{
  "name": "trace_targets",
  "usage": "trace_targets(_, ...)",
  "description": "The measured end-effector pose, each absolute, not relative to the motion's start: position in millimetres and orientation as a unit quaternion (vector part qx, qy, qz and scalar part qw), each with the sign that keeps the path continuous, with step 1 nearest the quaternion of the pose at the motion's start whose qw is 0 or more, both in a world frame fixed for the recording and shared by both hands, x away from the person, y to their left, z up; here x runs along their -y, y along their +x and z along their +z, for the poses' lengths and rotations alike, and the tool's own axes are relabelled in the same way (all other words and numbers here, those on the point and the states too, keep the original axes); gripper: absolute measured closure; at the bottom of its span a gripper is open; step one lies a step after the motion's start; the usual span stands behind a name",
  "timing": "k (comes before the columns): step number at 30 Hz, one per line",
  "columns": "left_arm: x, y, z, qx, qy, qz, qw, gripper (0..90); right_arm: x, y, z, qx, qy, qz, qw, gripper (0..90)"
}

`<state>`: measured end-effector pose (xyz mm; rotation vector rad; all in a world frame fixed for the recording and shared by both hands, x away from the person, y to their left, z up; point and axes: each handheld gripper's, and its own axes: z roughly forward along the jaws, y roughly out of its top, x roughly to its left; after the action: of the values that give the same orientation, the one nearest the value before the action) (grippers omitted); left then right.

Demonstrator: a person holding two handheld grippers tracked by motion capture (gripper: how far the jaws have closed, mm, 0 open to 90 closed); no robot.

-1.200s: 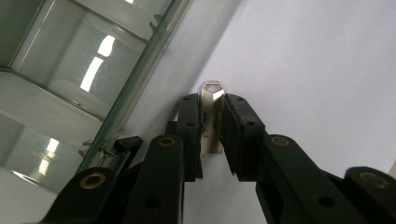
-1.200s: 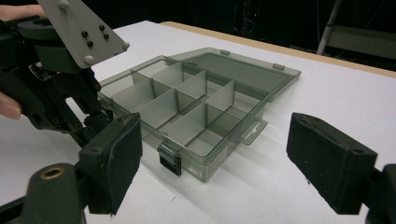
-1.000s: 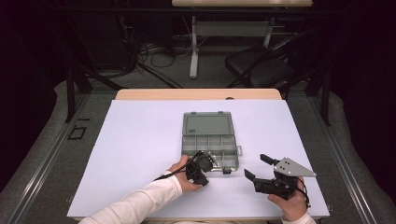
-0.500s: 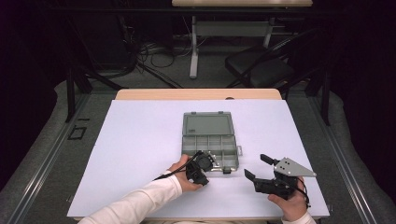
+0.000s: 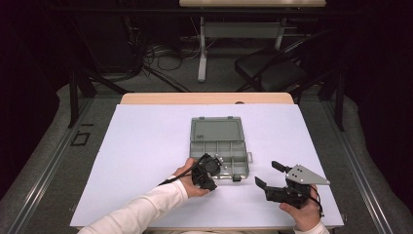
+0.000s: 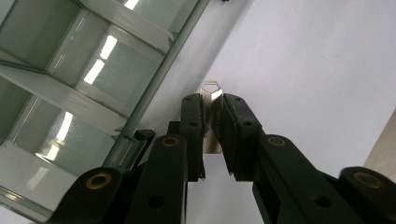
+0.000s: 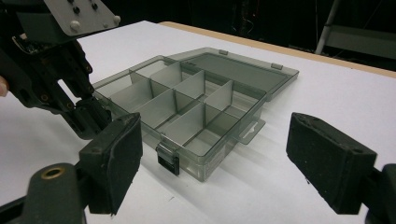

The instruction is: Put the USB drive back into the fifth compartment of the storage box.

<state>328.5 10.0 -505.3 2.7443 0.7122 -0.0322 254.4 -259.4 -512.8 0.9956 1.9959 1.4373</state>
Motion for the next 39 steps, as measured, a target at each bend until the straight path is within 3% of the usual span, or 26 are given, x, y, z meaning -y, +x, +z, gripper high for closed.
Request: trace_targets(39, -28, 342, -449, -0.257, 0.952, 0.011, 0.167, 79.0, 258, 254, -514, -0.73, 0.365, 0.525, 0.239, 18.6)
